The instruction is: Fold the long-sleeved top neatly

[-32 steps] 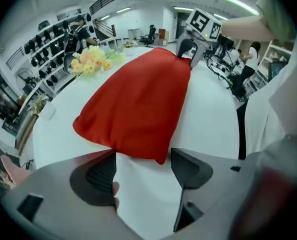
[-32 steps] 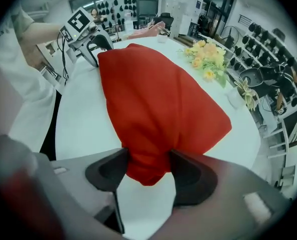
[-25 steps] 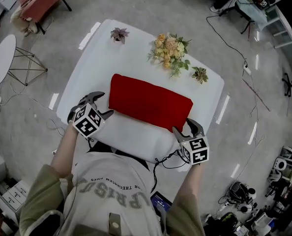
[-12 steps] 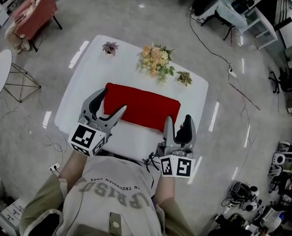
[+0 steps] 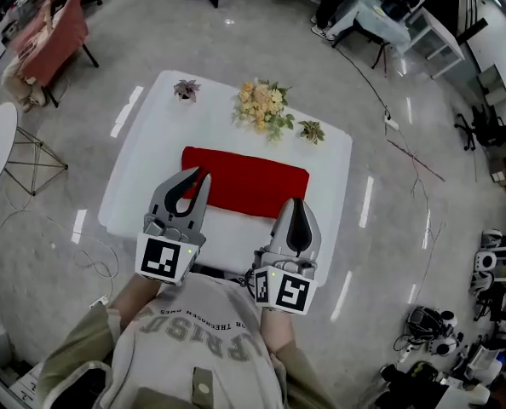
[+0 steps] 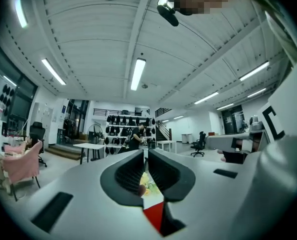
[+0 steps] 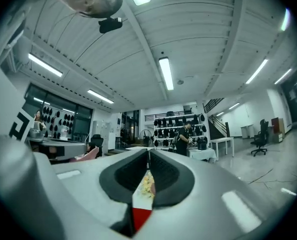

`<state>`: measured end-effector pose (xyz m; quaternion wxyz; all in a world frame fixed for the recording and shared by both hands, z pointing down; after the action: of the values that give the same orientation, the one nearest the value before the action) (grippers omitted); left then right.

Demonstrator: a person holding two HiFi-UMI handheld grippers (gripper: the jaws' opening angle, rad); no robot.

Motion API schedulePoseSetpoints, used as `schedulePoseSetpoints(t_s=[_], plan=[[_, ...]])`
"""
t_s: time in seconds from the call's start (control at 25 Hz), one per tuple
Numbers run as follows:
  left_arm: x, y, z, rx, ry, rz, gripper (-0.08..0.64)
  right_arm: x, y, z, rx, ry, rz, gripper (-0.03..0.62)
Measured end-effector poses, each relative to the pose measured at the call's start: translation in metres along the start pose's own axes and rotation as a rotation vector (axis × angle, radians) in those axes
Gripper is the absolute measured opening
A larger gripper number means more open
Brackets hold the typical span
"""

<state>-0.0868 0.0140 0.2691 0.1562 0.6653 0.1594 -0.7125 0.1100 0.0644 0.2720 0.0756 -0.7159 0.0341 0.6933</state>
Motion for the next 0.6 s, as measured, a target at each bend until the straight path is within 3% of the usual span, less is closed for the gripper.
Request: schedulePoseSetpoints(t_s=[0.6], plan=[[0.013,-0.026,0.001,-0.046,0.004,-0.074,0.012,0.019,-0.022,0.030,0.017,-0.112,-0.075,0.002]])
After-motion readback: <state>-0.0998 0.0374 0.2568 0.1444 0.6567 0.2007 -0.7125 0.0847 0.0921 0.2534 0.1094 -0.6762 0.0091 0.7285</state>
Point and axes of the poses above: the fingertips, and each gripper's own axes: y forward along the fingers, z to its left, x out of its top, the point moved 6 cm from there along -y, backward along the fingers, and after that the axes turned 5 degrees about x, right-handed, at the moved point
